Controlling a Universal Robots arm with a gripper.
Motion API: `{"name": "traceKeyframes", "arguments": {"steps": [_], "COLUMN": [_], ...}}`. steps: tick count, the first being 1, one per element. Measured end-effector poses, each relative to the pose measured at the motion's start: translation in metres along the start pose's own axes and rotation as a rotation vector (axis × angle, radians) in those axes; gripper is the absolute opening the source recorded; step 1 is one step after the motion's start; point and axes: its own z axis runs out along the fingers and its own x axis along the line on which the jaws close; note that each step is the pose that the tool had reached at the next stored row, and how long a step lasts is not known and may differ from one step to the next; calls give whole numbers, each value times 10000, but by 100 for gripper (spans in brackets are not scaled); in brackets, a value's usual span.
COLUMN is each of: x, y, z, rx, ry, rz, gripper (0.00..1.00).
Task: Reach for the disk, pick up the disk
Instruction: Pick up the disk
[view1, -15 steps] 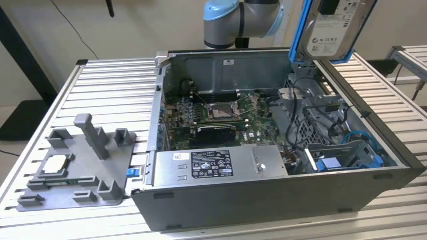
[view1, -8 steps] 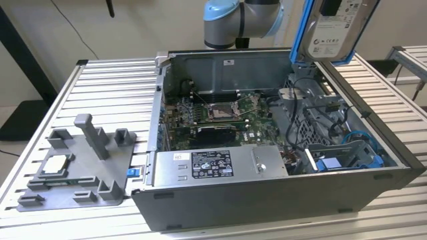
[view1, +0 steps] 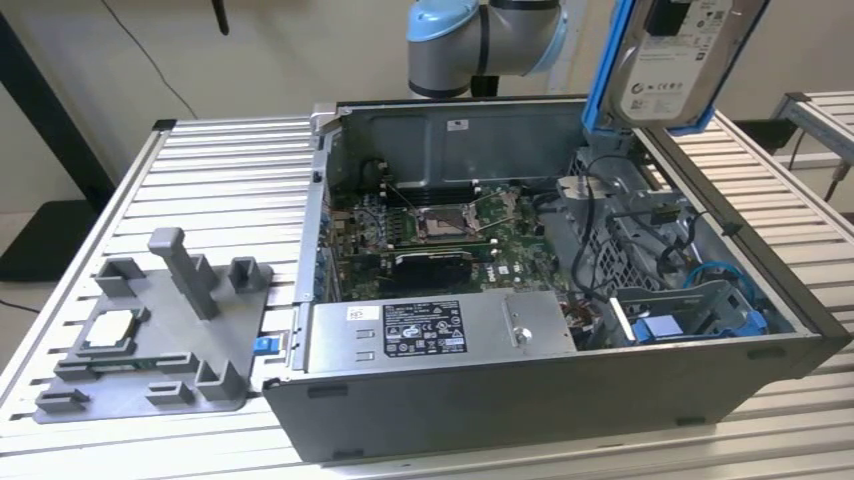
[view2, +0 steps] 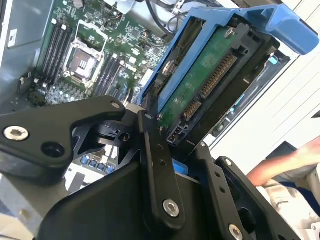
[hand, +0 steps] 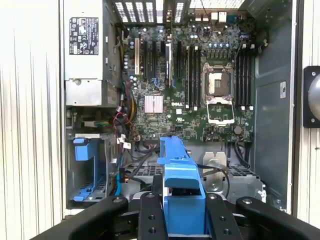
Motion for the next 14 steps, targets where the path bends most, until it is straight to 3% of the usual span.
{"name": "traceKeyframes", "arguments": {"steps": [5,14], "x": [73,278], "y": [-2,-8], "z": [1,16], "rx": [0,-10], "ry": [-1,0], "rz": [0,0], "gripper": [0,0]}}
